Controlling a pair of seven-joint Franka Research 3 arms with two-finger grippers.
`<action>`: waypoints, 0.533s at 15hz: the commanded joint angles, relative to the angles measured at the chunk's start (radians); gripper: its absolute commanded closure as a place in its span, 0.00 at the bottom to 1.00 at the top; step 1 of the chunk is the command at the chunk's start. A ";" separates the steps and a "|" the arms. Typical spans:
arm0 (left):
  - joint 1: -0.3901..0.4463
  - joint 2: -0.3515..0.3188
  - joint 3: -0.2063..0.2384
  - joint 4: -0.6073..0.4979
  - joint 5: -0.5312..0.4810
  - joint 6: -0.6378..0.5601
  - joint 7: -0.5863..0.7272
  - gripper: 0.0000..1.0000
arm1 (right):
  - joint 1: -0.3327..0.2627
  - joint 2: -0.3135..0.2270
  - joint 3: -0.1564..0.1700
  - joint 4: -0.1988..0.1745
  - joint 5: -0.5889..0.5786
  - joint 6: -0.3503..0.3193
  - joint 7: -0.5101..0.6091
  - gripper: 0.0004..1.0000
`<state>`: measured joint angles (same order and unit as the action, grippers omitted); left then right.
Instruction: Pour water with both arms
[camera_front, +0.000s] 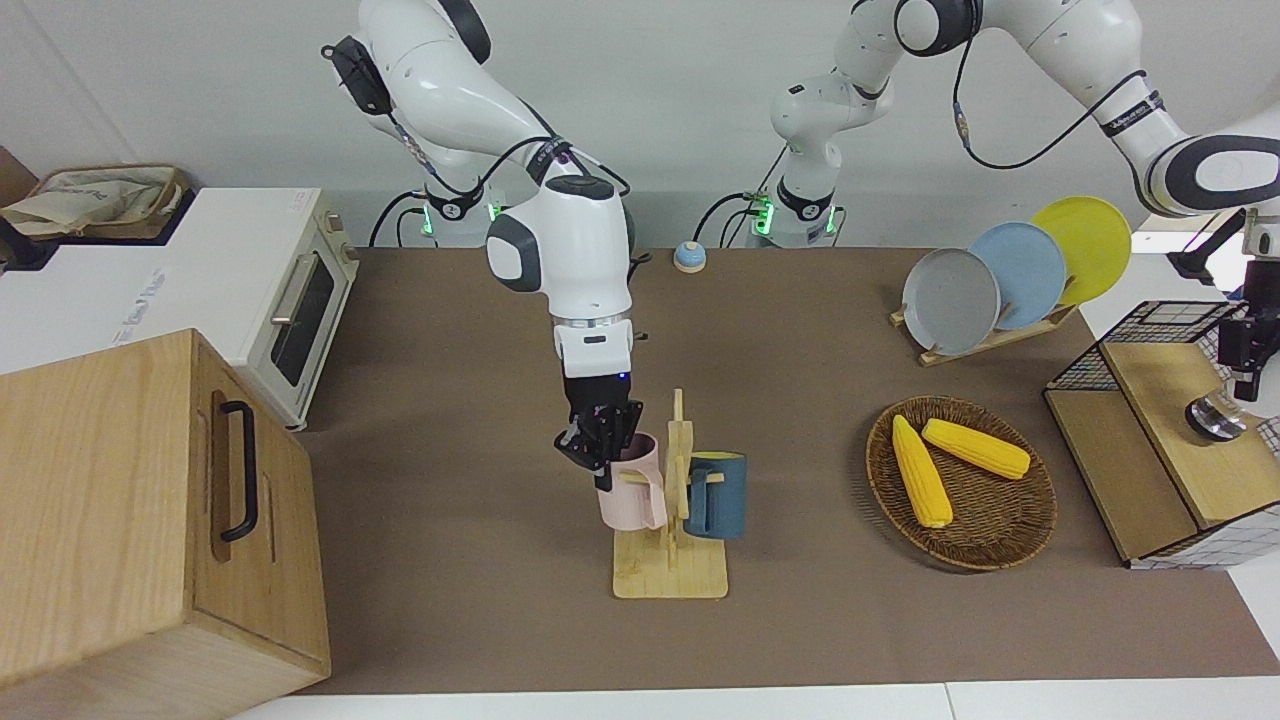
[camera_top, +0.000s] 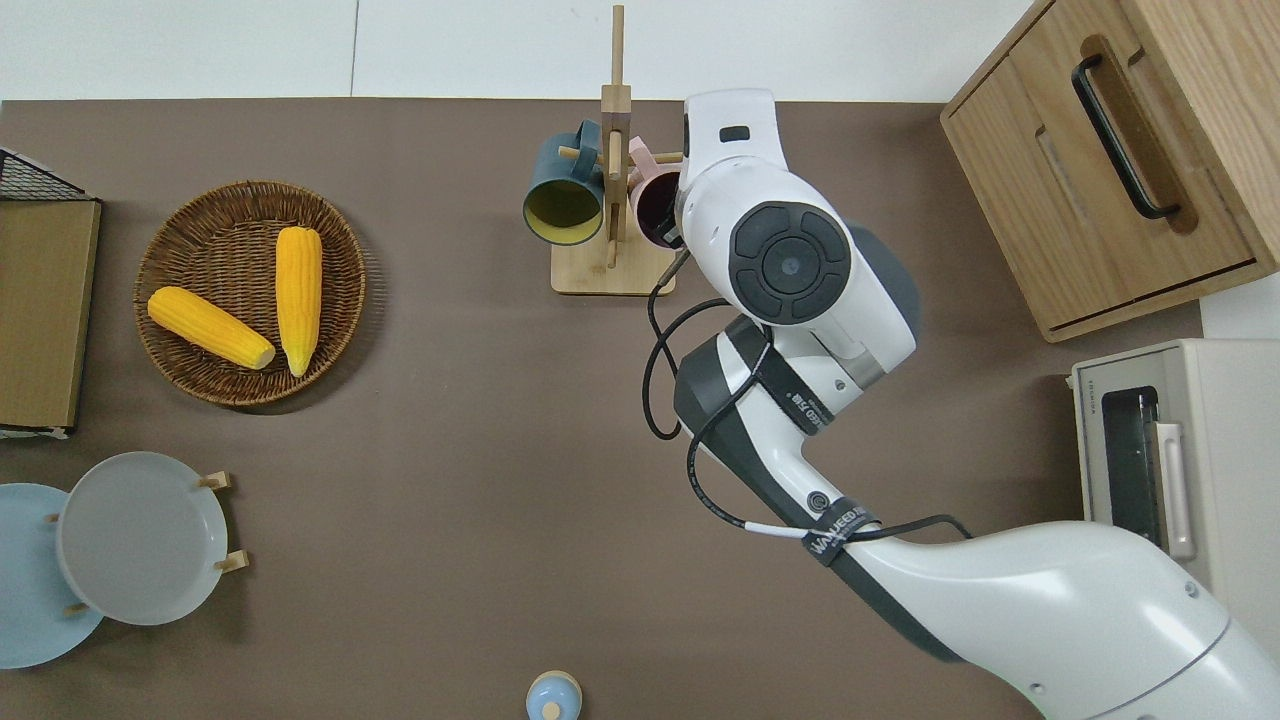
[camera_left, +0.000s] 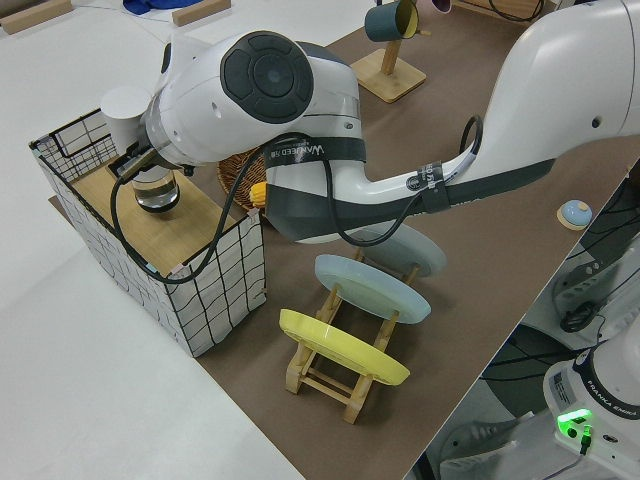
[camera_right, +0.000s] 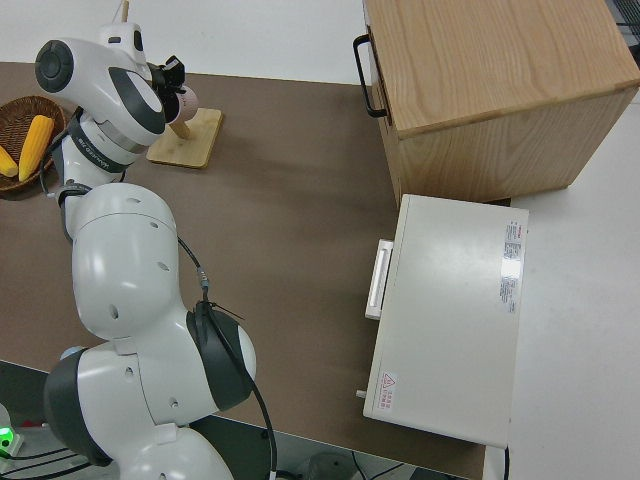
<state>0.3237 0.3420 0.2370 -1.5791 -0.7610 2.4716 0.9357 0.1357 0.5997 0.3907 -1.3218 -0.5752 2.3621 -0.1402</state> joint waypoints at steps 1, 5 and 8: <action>0.009 -0.050 -0.001 0.021 0.090 -0.075 -0.087 1.00 | -0.011 -0.020 0.010 -0.020 -0.009 -0.012 0.010 0.99; 0.008 -0.077 -0.002 0.031 0.155 -0.112 -0.155 1.00 | -0.030 -0.057 0.011 -0.063 -0.009 -0.014 0.008 1.00; 0.008 -0.083 -0.002 0.044 0.163 -0.141 -0.179 1.00 | -0.037 -0.075 0.011 -0.082 -0.008 -0.014 0.004 1.00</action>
<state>0.3240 0.2811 0.2384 -1.5602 -0.6237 2.3643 0.7920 0.1199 0.5718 0.3910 -1.3467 -0.5752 2.3523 -0.1402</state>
